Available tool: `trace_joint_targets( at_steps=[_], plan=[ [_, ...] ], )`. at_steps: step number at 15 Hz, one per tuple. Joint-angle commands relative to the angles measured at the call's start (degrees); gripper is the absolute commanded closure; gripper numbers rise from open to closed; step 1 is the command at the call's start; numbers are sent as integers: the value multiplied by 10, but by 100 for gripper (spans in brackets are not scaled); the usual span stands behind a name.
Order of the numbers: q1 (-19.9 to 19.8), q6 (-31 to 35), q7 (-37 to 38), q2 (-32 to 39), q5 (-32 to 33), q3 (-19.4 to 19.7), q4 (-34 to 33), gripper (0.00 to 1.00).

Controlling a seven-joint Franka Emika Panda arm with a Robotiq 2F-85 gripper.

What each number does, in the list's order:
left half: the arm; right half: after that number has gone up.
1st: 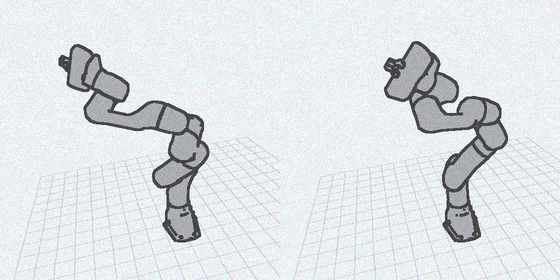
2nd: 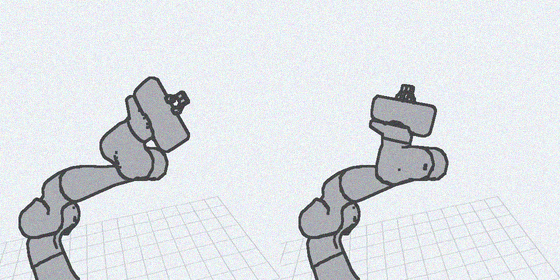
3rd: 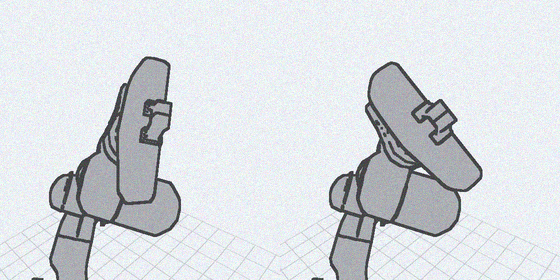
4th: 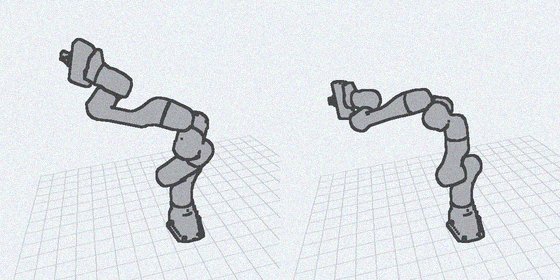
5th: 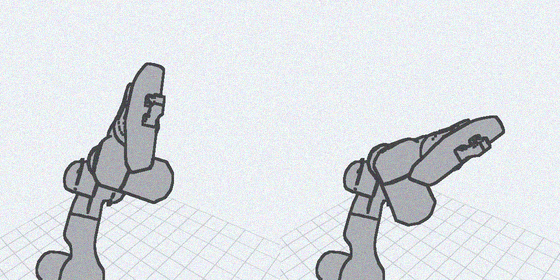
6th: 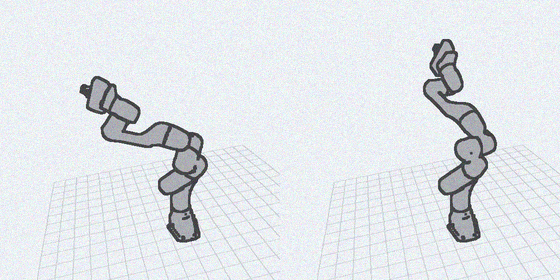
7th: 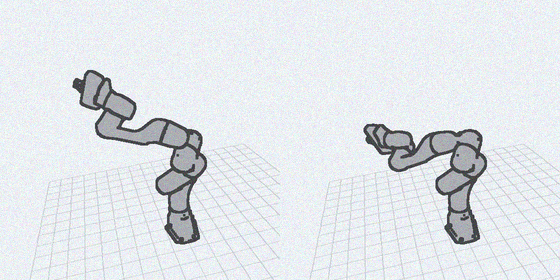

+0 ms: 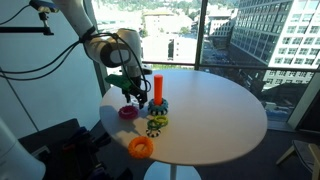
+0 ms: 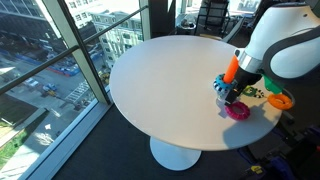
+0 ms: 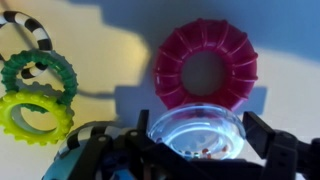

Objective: Remove the circular object from the orange object

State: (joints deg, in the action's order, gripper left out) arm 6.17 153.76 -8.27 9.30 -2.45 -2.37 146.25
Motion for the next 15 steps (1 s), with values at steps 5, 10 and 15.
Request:
trace_joint_targets(
  at_steps=[5, 10, 15],
  plan=[
    [-8, -2, 20, 17, 26, -6, -7, 33],
    [-8, -4, 17, 16, 22, -8, -7, 0],
    [-18, -45, -11, -7, -5, -23, -6, 0]
  ],
)
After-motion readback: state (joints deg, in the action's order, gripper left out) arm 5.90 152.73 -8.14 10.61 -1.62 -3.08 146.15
